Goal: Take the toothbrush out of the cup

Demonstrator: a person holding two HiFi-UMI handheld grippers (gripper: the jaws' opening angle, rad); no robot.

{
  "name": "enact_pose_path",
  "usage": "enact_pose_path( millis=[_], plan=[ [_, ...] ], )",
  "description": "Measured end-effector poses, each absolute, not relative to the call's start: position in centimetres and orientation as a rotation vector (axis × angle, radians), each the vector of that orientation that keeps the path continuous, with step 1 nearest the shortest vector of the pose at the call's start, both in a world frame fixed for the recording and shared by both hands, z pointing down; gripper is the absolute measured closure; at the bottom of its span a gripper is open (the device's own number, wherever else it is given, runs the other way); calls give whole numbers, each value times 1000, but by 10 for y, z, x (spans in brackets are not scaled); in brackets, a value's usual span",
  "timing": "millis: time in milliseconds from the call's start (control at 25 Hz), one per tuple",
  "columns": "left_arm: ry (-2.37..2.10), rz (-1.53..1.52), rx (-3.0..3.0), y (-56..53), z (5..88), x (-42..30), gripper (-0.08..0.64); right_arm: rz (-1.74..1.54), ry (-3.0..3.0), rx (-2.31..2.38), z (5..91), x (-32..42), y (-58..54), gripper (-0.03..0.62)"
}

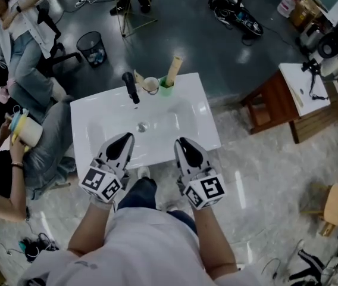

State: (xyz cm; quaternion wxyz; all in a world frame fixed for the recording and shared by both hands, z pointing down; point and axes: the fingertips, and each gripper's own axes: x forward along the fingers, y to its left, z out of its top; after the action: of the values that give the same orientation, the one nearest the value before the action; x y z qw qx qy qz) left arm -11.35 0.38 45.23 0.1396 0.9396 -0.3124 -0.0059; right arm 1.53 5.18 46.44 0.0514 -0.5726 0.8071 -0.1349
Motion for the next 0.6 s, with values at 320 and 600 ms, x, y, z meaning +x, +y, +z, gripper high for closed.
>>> enact_pose_path(
  millis=[320,600],
  plan=[
    [-861,-15,2718,-86,444,-139,540,-413,2460,-1789,455,-9,-41,558],
    [-869,-25,2706,-123,436,-162,540,-410,2435,-1829,446,-21,-77,557]
  ],
)
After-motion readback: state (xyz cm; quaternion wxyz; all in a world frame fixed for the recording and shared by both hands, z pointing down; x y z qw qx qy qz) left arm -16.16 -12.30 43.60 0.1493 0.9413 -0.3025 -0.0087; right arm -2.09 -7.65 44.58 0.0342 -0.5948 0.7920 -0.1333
